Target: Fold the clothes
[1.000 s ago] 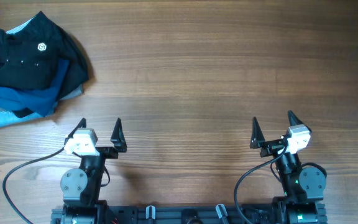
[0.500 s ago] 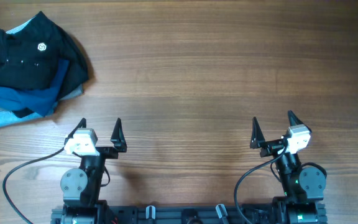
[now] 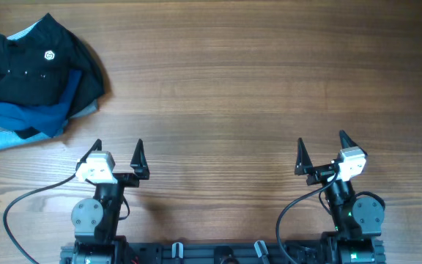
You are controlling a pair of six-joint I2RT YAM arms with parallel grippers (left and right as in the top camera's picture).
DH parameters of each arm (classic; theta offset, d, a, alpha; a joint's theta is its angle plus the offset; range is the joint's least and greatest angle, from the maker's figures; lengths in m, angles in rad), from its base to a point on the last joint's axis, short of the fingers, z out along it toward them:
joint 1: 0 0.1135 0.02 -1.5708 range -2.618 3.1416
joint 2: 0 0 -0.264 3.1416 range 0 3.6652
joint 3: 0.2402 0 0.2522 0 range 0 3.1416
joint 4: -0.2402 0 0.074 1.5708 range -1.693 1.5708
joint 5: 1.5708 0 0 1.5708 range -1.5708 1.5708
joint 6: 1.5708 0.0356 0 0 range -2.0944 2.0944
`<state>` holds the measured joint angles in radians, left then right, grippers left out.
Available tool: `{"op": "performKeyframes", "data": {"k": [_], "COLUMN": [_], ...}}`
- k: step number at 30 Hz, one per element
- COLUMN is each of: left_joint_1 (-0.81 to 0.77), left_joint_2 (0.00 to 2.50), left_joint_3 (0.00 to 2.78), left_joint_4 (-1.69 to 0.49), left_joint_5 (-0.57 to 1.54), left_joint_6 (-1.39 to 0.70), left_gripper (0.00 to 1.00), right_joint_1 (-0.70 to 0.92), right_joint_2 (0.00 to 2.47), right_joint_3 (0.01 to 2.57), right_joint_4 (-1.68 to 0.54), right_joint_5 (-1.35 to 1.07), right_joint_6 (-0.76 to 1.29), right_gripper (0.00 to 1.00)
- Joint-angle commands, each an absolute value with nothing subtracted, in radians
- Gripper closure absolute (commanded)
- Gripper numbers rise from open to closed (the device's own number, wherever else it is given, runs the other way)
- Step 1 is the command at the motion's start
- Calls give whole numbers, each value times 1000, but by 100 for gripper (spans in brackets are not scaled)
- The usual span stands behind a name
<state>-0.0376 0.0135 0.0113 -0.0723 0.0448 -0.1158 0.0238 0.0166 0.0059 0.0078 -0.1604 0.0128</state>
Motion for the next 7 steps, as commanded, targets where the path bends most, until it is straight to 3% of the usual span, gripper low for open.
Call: {"op": "performKeyframes", "data": {"k": [1,7], "left_joint_1": [-42,-42], "left_joint_2": [6,7], "left_joint_3": [6,6], "left_joint_4": [-76,-76], "left_joint_5": [34,34], "left_joint_6": [-97,-97], "left_gripper": [0,0], "right_joint_1": [29,29], "right_joint_2": [10,10], "right_joint_3": [5,5], "right_joint_4": [14,14], "right_joint_5": [-181,-181], "right_joint_6": [2,3], "right_gripper": [0,0]}}
